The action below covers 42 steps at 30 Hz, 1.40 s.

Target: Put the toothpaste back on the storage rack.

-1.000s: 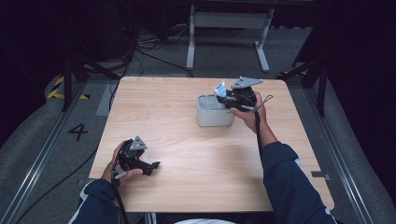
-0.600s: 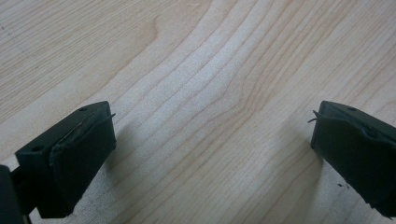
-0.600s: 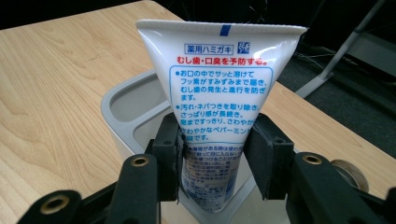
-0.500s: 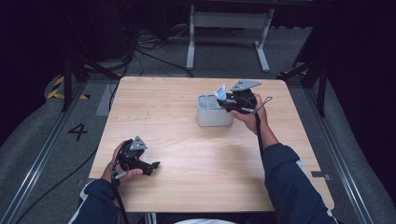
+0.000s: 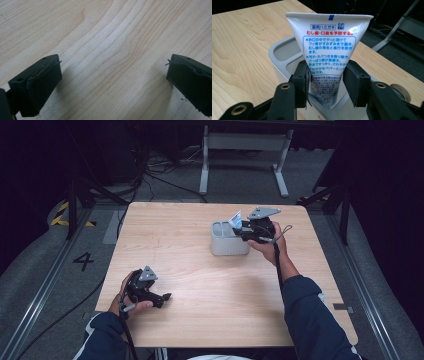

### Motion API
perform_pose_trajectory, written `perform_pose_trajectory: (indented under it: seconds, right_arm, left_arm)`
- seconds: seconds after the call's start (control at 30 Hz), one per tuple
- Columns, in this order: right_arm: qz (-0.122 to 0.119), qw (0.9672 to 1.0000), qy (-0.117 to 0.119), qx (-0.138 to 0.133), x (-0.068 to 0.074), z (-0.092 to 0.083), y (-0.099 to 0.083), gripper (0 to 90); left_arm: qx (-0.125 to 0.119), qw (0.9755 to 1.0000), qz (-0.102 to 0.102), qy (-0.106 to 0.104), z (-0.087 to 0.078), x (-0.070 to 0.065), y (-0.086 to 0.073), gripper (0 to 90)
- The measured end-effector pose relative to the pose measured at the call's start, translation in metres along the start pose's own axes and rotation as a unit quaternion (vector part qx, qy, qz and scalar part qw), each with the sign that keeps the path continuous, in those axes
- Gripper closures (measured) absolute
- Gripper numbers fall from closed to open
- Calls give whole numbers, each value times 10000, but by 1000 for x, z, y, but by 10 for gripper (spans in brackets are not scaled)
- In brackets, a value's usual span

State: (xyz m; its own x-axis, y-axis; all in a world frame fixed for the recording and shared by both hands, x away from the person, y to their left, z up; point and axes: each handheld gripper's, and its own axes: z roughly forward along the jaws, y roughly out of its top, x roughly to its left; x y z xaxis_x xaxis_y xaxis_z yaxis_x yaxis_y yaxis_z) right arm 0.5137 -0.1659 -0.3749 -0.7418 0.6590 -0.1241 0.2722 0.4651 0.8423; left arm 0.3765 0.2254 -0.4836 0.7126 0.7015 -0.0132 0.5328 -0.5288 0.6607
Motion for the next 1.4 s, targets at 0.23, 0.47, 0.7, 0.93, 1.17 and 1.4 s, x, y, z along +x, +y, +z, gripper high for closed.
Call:
perform_pose_trajectory:
  seconds: [0.23,0.47,0.7,0.93,1.17,1.4]
  right_arm:
    - [-19,10000,55,-18,2,1,-1,583]
    - [-105,9999,118,40,6,2,1,584]
    - [35,9995,173,-279,5,-6,6,613]
    - [35,9996,123,-245,2,-10,6,582]
    - [-2,9998,72,-206,3,-16,6,556]
    - [-63,9998,114,-144,9,-24,3,495]
  left_arm:
    - [-6,10000,7,6,0,0,0,2]
    - [-5,10000,4,4,0,0,0,2]
    - [-3,10000,0,6,0,0,0,2]
    - [-2,10000,-2,6,0,0,0,2]
    - [-1,10000,-3,6,0,0,0,2]
    - [-2,10000,-5,5,0,0,0,2]
